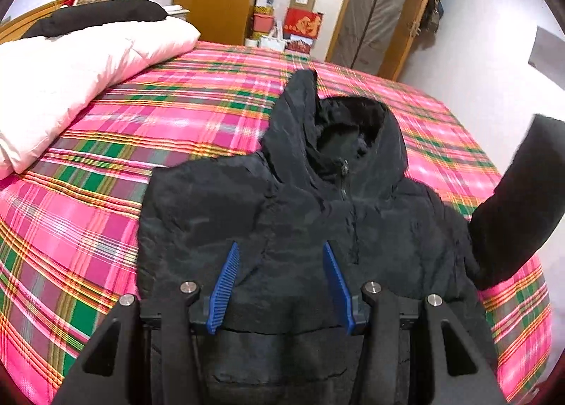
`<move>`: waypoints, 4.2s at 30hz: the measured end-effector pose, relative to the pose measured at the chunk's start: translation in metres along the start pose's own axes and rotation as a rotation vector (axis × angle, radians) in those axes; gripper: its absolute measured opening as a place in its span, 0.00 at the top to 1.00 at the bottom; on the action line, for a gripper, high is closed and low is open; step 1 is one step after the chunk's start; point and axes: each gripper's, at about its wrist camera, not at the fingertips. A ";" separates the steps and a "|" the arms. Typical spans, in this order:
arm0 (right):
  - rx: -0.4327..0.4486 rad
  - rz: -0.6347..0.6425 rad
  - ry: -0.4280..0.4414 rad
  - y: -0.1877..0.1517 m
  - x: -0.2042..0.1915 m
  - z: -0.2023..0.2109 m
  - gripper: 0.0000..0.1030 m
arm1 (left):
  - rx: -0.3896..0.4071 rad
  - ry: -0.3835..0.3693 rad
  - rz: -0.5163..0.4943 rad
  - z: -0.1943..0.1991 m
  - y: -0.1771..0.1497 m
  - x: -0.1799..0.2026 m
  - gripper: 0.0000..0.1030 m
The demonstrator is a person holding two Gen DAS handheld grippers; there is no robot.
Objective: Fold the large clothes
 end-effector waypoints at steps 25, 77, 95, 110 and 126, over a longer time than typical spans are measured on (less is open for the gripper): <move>-0.424 0.141 0.149 -0.109 -0.073 -0.197 0.39 | 0.026 -0.091 0.145 0.015 0.014 -0.044 0.49; -0.264 0.123 -0.326 -0.014 0.090 -0.176 0.72 | -0.063 0.012 -0.104 -0.092 0.047 0.027 0.66; -0.229 0.206 -0.283 -0.028 0.054 -0.135 0.72 | 0.003 0.002 -0.149 -0.055 0.032 0.023 0.69; -0.372 0.235 -0.284 -0.077 0.053 -0.172 0.72 | -0.139 0.007 -0.150 -0.090 -0.007 0.014 0.66; -0.348 0.243 -0.231 -0.037 0.007 -0.138 0.55 | -0.105 -0.046 -0.123 -0.028 0.029 0.012 0.57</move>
Point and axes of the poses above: each gripper's, at about its wrist camera, not at the fingertips, and z roughly against the way its jaws point, x to its right, y to its top, and after that the axes turned 10 degrees about -x, right-handed
